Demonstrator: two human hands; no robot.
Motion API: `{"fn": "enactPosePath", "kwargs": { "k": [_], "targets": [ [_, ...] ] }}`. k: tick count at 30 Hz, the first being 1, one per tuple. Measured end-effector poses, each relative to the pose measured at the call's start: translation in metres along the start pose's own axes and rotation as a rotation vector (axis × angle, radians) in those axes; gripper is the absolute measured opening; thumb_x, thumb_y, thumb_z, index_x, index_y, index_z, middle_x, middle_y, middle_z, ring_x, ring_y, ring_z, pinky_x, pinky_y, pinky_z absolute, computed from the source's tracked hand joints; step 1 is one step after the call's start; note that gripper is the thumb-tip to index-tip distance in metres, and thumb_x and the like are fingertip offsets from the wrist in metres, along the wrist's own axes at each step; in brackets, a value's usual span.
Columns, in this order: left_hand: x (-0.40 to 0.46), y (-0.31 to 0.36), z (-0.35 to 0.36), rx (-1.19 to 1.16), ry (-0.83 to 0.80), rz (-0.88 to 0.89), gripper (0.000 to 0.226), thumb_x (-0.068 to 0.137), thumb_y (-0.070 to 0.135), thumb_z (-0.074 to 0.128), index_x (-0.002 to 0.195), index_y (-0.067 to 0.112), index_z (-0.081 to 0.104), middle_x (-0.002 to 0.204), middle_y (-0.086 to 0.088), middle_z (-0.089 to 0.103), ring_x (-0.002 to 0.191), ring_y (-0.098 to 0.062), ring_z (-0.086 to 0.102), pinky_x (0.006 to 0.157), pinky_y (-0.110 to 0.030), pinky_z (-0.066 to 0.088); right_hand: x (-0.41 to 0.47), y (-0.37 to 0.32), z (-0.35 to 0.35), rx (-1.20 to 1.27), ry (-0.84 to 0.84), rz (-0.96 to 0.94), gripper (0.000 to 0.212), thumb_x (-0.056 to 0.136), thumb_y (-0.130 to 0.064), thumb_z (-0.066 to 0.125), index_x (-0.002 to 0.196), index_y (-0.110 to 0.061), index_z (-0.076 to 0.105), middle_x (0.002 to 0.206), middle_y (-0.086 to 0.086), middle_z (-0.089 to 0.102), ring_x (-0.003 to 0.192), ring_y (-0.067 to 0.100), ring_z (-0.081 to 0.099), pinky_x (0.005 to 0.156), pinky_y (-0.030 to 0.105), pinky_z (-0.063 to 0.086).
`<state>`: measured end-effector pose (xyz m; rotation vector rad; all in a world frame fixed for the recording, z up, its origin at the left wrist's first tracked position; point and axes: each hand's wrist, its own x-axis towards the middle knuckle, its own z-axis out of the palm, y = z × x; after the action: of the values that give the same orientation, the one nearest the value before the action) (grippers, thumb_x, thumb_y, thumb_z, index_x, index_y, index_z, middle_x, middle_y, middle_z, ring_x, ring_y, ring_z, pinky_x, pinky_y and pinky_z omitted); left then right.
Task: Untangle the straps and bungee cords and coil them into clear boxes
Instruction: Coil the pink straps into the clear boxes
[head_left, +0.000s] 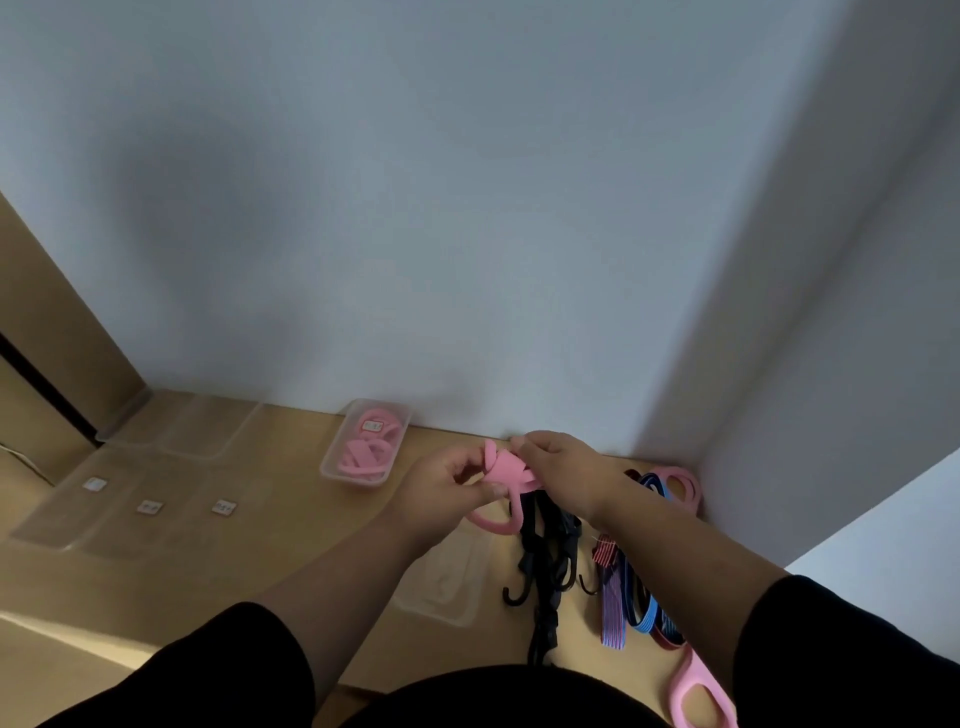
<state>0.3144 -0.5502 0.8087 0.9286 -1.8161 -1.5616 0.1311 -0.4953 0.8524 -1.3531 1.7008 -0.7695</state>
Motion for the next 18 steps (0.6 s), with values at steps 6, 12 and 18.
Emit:
{"fn": "enactPosePath", "kwargs": {
  "k": [6, 12, 18],
  "targets": [
    [0.001, 0.002, -0.002, -0.03, 0.076, -0.013, 0.019, 0.083, 0.03, 0.076, 0.101, 0.031, 0.077, 0.1, 0.003, 0.076, 0.098, -0.013, 0.071, 0.084, -0.03, 0.054, 0.004, 0.01, 0.003, 0.062, -0.034, -0.044, 0.047, 0.087, -0.068, 0.057, 0.088, -0.024, 0.074, 0.092, 0.004, 0.074, 0.089, 0.019, 0.07, 0.087, 0.037, 0.054],
    [0.005, 0.005, -0.003, -0.153, 0.185, -0.078, 0.04, 0.079, 0.015, 0.083, 0.111, 0.017, 0.058, 0.101, -0.008, 0.076, 0.1, -0.028, 0.072, 0.089, -0.049, 0.056, 0.007, 0.013, 0.01, 0.207, 0.021, -0.109, 0.019, 0.089, -0.03, 0.077, 0.106, -0.031, 0.07, 0.1, -0.005, 0.076, 0.096, 0.018, 0.07, 0.088, 0.038, 0.055],
    [0.0, -0.006, -0.014, -0.236, -0.04, -0.126, 0.08, 0.083, 0.003, 0.077, 0.15, 0.015, 0.034, 0.127, -0.009, 0.069, 0.121, -0.033, 0.063, 0.105, -0.052, 0.048, 0.006, 0.015, 0.002, 0.442, 0.023, -0.081, 0.012, 0.095, -0.016, 0.069, 0.104, -0.017, 0.078, 0.102, 0.008, 0.077, 0.096, 0.026, 0.073, 0.084, 0.033, 0.059]
  ]
}}
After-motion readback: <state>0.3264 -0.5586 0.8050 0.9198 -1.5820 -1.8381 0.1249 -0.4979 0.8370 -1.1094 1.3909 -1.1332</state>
